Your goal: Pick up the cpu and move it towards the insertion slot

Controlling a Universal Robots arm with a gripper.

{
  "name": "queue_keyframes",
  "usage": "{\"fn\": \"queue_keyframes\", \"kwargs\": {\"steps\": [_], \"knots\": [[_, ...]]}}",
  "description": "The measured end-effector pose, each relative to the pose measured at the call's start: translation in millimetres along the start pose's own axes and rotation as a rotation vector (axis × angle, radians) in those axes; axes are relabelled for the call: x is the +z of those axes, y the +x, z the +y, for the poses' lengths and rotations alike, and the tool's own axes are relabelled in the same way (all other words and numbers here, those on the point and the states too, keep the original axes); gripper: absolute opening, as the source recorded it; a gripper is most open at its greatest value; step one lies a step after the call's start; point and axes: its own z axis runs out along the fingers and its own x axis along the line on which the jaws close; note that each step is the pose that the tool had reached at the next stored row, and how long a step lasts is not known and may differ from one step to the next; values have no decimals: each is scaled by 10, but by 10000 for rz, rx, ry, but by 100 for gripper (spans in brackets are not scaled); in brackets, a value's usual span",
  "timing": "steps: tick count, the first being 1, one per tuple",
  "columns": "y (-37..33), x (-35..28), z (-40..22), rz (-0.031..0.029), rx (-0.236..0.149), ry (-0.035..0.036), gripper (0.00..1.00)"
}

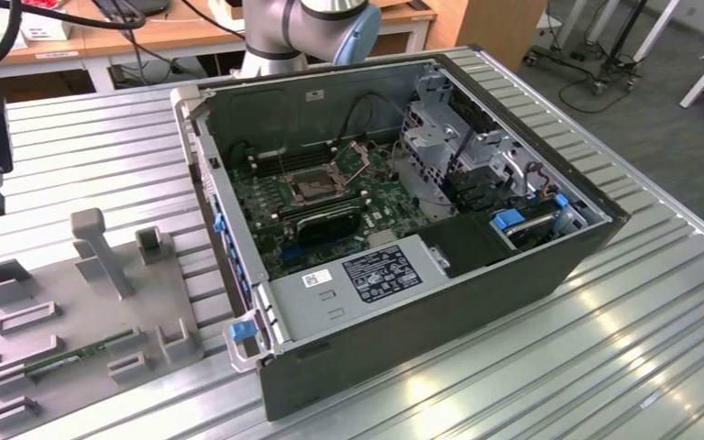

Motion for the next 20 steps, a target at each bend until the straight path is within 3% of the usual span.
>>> {"fn": "queue_keyframes", "kwargs": {"steps": [20], "knots": [[-235,0,-6,0,0,0,55]]}}
